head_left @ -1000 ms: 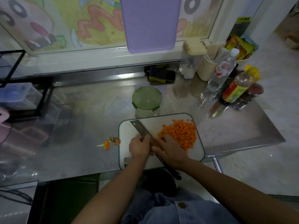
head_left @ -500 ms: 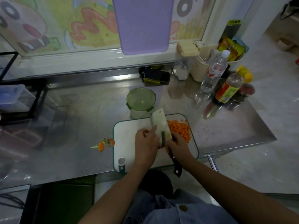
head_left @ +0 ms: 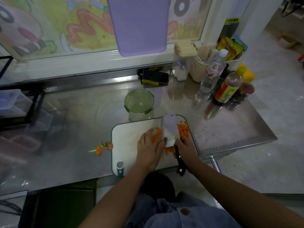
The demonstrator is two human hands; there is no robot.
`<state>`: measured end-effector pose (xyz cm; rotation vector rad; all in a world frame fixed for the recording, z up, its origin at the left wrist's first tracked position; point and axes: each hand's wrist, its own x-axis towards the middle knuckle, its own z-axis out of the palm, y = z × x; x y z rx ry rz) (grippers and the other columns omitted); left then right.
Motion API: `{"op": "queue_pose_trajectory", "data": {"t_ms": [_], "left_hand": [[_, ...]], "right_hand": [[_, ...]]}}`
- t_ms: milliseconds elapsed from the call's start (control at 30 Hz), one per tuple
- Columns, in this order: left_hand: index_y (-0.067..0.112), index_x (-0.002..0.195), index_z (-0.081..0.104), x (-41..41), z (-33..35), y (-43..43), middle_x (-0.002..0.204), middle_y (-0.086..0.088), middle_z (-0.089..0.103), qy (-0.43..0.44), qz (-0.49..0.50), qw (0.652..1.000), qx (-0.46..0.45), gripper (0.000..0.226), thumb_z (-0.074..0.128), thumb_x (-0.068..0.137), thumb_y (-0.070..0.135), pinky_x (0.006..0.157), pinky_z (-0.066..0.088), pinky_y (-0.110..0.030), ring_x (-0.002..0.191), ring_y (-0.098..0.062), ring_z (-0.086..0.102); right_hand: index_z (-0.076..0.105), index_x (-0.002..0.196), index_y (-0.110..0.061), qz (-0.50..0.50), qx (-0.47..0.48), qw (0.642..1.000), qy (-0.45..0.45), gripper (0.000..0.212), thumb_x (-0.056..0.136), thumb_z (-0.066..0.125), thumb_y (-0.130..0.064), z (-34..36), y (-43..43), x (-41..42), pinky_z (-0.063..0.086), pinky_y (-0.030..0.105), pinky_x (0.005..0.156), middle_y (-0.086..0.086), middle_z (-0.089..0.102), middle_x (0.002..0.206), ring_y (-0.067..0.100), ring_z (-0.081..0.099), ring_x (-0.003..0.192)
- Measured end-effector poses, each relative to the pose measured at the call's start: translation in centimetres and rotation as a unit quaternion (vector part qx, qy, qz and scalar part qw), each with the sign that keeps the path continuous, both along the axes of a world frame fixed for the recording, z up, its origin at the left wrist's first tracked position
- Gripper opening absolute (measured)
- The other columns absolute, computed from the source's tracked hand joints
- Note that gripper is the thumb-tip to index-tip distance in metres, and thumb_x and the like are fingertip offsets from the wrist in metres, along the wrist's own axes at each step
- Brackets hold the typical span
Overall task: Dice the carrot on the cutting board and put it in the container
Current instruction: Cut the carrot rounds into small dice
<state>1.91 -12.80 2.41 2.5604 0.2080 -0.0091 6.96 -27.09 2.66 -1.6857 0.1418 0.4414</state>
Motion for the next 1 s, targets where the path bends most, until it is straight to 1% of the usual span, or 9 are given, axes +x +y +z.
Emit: {"op": "queue_pose_trajectory", "data": {"t_ms": [100, 200, 267, 400, 533, 633, 800, 900, 1000], "left_hand": [[0.034, 0.147, 0.029, 0.4, 0.3, -0.7, 0.155, -0.005, 0.020, 0.018, -0.040, 0.998, 0.041, 0.090, -0.017, 0.079, 0.072, 0.108, 0.017, -0.037, 0.137, -0.027, 0.020], [0.020, 0.143, 0.037, 0.9, 0.4, -0.8, 0.148, -0.008, 0.029, 0.038, 0.022, 0.999, 0.016, 0.087, -0.003, 0.081, 0.067, 0.107, 0.020, -0.037, 0.132, -0.028, 0.025], [0.017, 0.128, 0.052, 1.4, 0.8, -1.1, 0.129, -0.011, 0.046, 0.033, 0.046, 0.998, -0.022, 0.075, 0.006, 0.088, 0.060, 0.101, 0.032, -0.038, 0.116, -0.027, 0.039], [0.015, 0.099, 0.063, 2.5, 2.4, -2.0, 0.085, -0.006, 0.063, 0.066, 0.114, 0.946, -0.296, 0.048, 0.030, 0.099, 0.051, 0.074, 0.046, -0.032, 0.078, -0.018, 0.056], [0.010, 0.091, 0.059, 4.0, 2.4, -2.3, 0.090, -0.013, 0.066, 0.071, 0.164, 0.943, -0.281, 0.034, 0.040, 0.100, 0.037, 0.074, 0.048, -0.036, 0.082, -0.028, 0.062], [0.006, 0.078, 0.053, 4.3, 1.9, -1.4, 0.091, -0.022, 0.063, 0.068, 0.212, 0.943, -0.248, 0.029, 0.037, 0.099, 0.016, 0.068, 0.038, -0.036, 0.081, -0.030, 0.056], [0.012, 0.065, 0.052, 3.7, 1.0, -0.5, 0.082, -0.024, 0.065, 0.074, 0.273, 0.915, -0.288, 0.038, 0.036, 0.099, 0.020, 0.071, 0.050, -0.044, 0.076, -0.035, 0.062], [0.010, 0.064, 0.052, 3.4, 1.3, -0.2, 0.084, -0.025, 0.064, 0.058, 0.292, 0.911, -0.286, 0.038, 0.037, 0.099, 0.017, 0.068, 0.044, -0.039, 0.080, -0.034, 0.060], [-0.008, 0.077, 0.059, 3.0, 1.2, 0.1, 0.093, -0.031, 0.063, 0.046, 0.309, 0.905, -0.287, 0.039, 0.037, 0.099, 0.016, 0.076, 0.044, -0.042, 0.090, -0.040, 0.059]], "right_hand": [[0.054, 0.095, 0.009, 0.007, -0.013, 1.000, -0.002, 0.020, 0.096, 0.043, -0.008, -0.3, -0.4, 0.3, 0.039, 0.030, 0.046, 0.016, 0.045, 0.060, 0.022, 0.043, 0.047], [0.057, 0.096, 0.001, 0.014, -0.027, 0.999, -0.038, 0.015, 0.091, 0.048, -0.010, -0.5, -0.6, 0.4, 0.040, 0.034, 0.050, 0.012, 0.049, 0.062, 0.020, 0.045, 0.050], [0.059, 0.096, -0.008, 0.026, -0.066, 0.993, -0.092, 0.015, 0.086, 0.053, -0.017, -0.4, -0.6, 0.3, 0.043, 0.034, 0.056, 0.009, 0.054, 0.069, 0.016, 0.050, 0.058], [0.057, 0.093, -0.015, 0.100, -0.152, 0.957, -0.224, 0.023, 0.078, 0.055, -0.031, -0.2, -0.1, 0.1, 0.049, 0.033, 0.066, 0.000, 0.058, 0.081, 0.014, 0.056, 0.073], [0.059, 0.110, -0.012, 0.197, -0.228, 0.910, -0.285, 0.043, 0.076, 0.051, -0.035, -0.4, 0.2, -0.2, 0.045, 0.032, 0.068, 0.003, 0.053, 0.101, 0.019, 0.055, 0.085], [0.059, 0.119, -0.016, 0.234, -0.223, 0.902, -0.287, 0.054, 0.078, 0.043, -0.048, 0.1, 0.0, 0.0, 0.041, 0.023, 0.068, -0.005, 0.046, 0.098, 0.005, 0.049, 0.080], [0.047, 0.138, -0.022, 0.238, -0.267, 0.879, -0.316, 0.059, 0.088, 0.032, -0.049, 0.7, 0.0, 0.9, 0.045, 0.032, 0.065, 0.002, 0.046, 0.109, 0.015, 0.051, 0.083], [0.053, 0.133, -0.027, 0.283, -0.310, 0.842, -0.339, 0.055, 0.089, 0.025, -0.047, 0.4, 0.4, 0.7, 0.046, 0.033, 0.061, 0.006, 0.045, 0.103, 0.020, 0.049, 0.082], [0.063, 0.115, -0.022, 0.233, -0.360, 0.849, -0.310, 0.050, 0.091, 0.025, -0.044, 0.1, 0.1, 1.1, 0.039, 0.031, 0.057, 0.005, 0.043, 0.098, 0.024, 0.050, 0.083]]}}
